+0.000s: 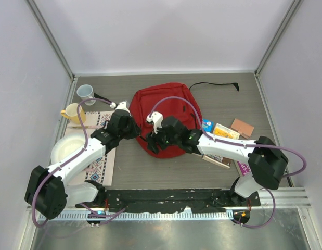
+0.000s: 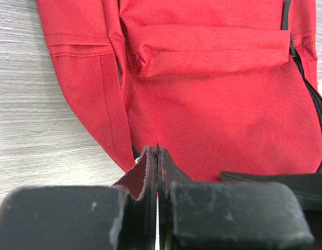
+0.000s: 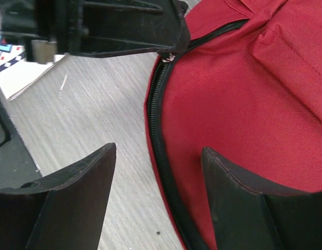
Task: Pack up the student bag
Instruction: Unzip the student bag at the center of the board.
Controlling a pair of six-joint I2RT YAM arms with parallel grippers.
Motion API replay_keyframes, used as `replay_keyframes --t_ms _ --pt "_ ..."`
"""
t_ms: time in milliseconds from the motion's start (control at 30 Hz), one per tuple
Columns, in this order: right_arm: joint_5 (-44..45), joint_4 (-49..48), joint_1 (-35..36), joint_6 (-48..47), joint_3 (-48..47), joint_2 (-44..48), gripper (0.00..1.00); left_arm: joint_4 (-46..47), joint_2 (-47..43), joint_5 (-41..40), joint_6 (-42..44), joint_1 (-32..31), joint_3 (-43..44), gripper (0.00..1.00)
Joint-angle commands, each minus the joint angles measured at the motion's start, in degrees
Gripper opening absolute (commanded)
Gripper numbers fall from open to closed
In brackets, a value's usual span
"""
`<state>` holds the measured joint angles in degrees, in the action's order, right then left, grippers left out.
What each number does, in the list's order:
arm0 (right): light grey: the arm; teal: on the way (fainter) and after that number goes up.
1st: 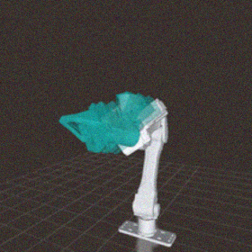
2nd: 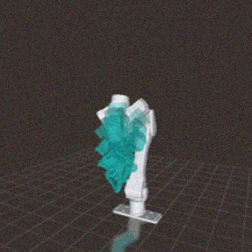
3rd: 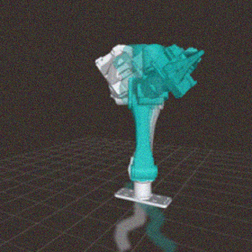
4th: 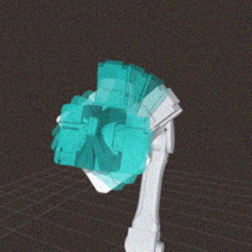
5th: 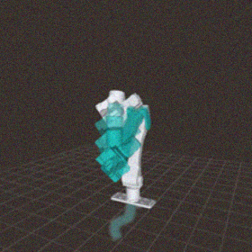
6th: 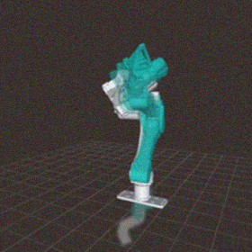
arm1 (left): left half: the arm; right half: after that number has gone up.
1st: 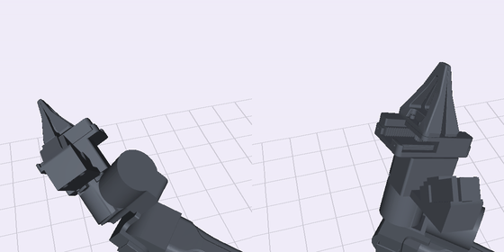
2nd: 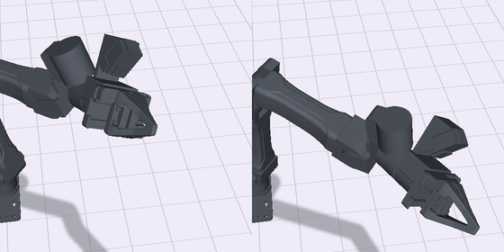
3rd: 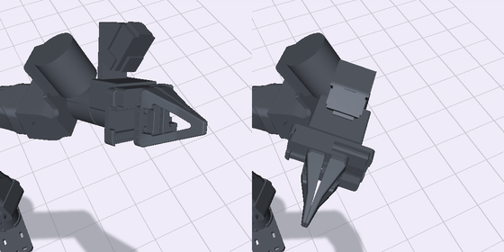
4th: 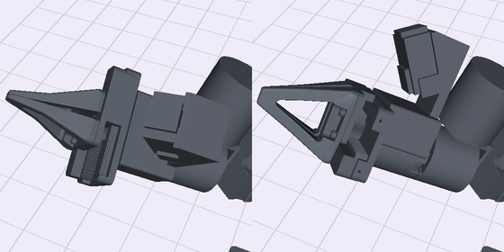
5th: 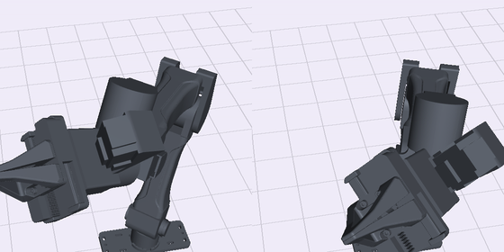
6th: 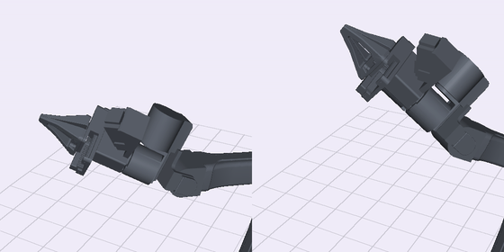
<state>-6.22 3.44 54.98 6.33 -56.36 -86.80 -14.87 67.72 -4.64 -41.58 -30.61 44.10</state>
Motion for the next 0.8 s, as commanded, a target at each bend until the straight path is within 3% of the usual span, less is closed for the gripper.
replay_keyframes --t_ms 0,67,167,200,400,767 --pt "4.89 -5.55 0.48 -2.64 -1.74 -2.84 0.72 0.99 -1.89 0.51 -0.52 0.20 1.08 0.00" --pt "4.38 -6.08 0.65 -2.90 -1.65 -3.89 0.69 0.99 -1.98 0.51 -0.52 0.20 0.99 0.00" --pt "3.23 -5.64 0.92 -2.64 -1.91 -4.42 0.47 1.07 -1.81 0.34 -0.52 0.20 0.99 0.00" --pt "3.06 -5.38 1.00 -2.29 -1.91 -4.08 0.35 1.16 -1.72 0.16 -0.52 0.20 1.08 0.00" --pt "2.09 -6.08 2.32 -1.14 1.68 -1.00 0.03 0.37 0.56 -4.13 1.15 1.34 1.43 0.00" --pt "2.44 -7.92 3.47 2.89 7.58 2.08 0.01 3.88 15.06 1.83 6.34 14.34 6.61 0.00"
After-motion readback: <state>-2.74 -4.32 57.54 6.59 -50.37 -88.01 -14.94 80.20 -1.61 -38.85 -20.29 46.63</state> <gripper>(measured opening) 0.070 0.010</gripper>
